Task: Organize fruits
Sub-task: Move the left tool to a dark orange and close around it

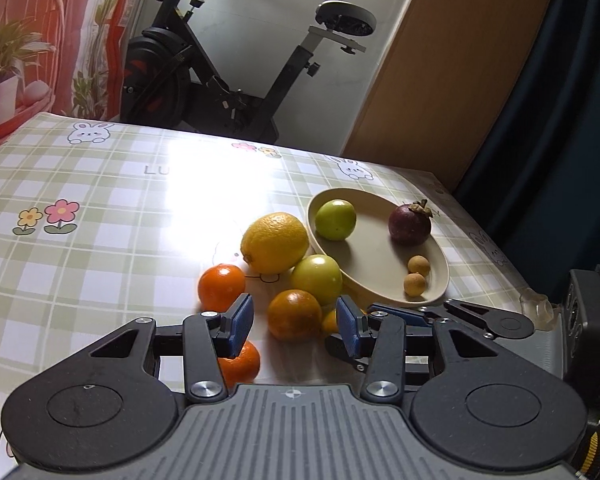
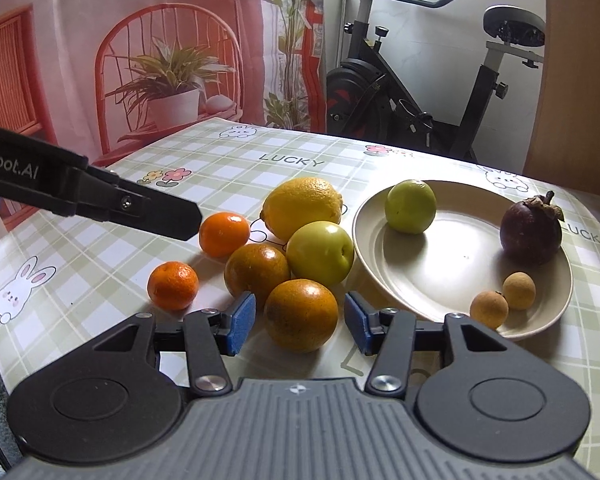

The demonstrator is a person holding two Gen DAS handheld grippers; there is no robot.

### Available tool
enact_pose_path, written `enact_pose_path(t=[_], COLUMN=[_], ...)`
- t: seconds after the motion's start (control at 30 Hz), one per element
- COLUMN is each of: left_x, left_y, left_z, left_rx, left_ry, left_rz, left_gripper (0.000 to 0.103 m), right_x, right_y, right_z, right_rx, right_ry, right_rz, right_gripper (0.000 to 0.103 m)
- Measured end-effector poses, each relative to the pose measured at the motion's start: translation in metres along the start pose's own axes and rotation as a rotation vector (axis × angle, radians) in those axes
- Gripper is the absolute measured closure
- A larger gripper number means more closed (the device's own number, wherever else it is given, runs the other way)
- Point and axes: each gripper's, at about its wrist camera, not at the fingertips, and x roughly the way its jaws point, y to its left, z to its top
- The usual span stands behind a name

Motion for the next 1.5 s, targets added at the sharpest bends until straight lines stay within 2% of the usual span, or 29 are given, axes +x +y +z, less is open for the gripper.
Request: enact_pose_path(t=[0.1,0.47,0.93,1.5], left_x=[0.01,0.046,0.063,0.064], left_y=[-0.009,-0.032,-0.045,-0.047], left_z=[-0.001,-0.005,-0.006,-0.012], left_rx=[0.018,0.065,0.112,0.125], left_ry=[0.025,0.112,0.129,0.126], left_rz=[-0.02,-0.044,0.004,0.026], left_gripper=[0.055,0.056,0.063,0.063], right_x=[0.005,0.012,0.015,0.014], right_y=[0.0,-0.012,-0.02,-0.021], right_z=[-0.006,-0.011,-0.011,-0.013], right_rx=[-0.026,0.01,0.056,0.063], right_ry=[-0.005,-0.001,0.014,0.01], right_rz=[0.007,0.064,0.084,0.081], right_gripper=[0.05,0.05,0.054,0.055])
